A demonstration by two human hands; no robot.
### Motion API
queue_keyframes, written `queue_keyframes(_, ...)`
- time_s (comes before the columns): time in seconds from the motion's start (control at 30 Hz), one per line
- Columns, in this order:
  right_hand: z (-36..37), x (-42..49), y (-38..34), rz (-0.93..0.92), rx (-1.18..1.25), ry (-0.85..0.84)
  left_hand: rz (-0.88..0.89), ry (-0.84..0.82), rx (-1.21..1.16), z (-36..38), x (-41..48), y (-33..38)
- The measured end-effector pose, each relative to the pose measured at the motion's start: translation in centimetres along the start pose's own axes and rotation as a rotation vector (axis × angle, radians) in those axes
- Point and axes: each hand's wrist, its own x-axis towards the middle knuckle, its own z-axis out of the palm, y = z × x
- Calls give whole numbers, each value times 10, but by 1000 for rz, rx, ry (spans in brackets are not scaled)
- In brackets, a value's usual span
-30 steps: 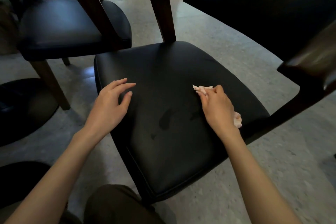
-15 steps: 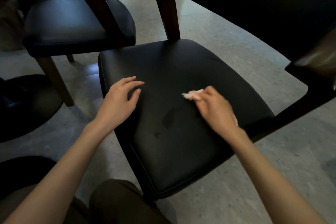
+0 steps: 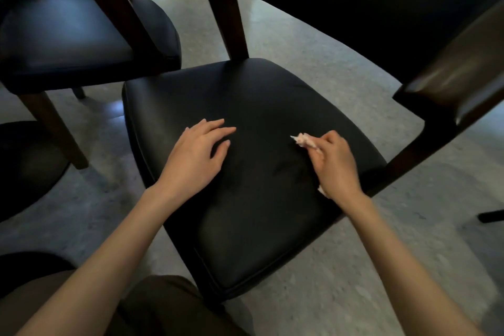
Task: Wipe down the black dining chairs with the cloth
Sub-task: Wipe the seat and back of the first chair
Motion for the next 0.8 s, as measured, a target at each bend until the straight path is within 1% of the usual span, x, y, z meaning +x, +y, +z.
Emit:
queue_keyframes(0.03,1,-4,-2,35,21,23,13,-26,21,4,1,3)
queue_keyframes(0.07,3,-13,-12,17,60,31,19,-53,38,8,1,6)
queue_keyframes(0.1,5,-26,-27,-32,111,22,18,-82,54,11,3,7)
queue_keyframes(0.2,3,-65,-60,-214,245,-80,15,-138,118,17,8,9)
queue_keyframes(0.27,-4,-63,-47,-280,232,-121,22,-148,148,19,9,10)
queue_keyframes(0.3,-6,-56,-32,-286,192,-102,25,-147,161,19,8,10)
queue_keyframes(0.33,-7,-47,-14,-252,150,-62,29,-143,172,19,8,10)
queue_keyframes(0.43,-8,-23,21,19,104,40,46,-132,198,18,7,9)
queue_keyframes(0.5,-4,-21,23,149,82,69,54,-123,204,18,7,9)
queue_keyframes(0.53,-3,-23,19,172,105,88,57,-122,204,18,7,8)
queue_keyframes(0.6,-3,-36,1,122,187,124,60,-120,202,19,5,8)
queue_keyframes(0.67,0,-62,-28,6,271,109,60,-110,196,19,5,6)
queue_keyframes(0.73,2,-88,-61,-115,332,28,58,-99,188,19,7,5)
queue_keyframes(0.8,1,-97,-73,-235,331,-38,66,-84,191,17,8,5)
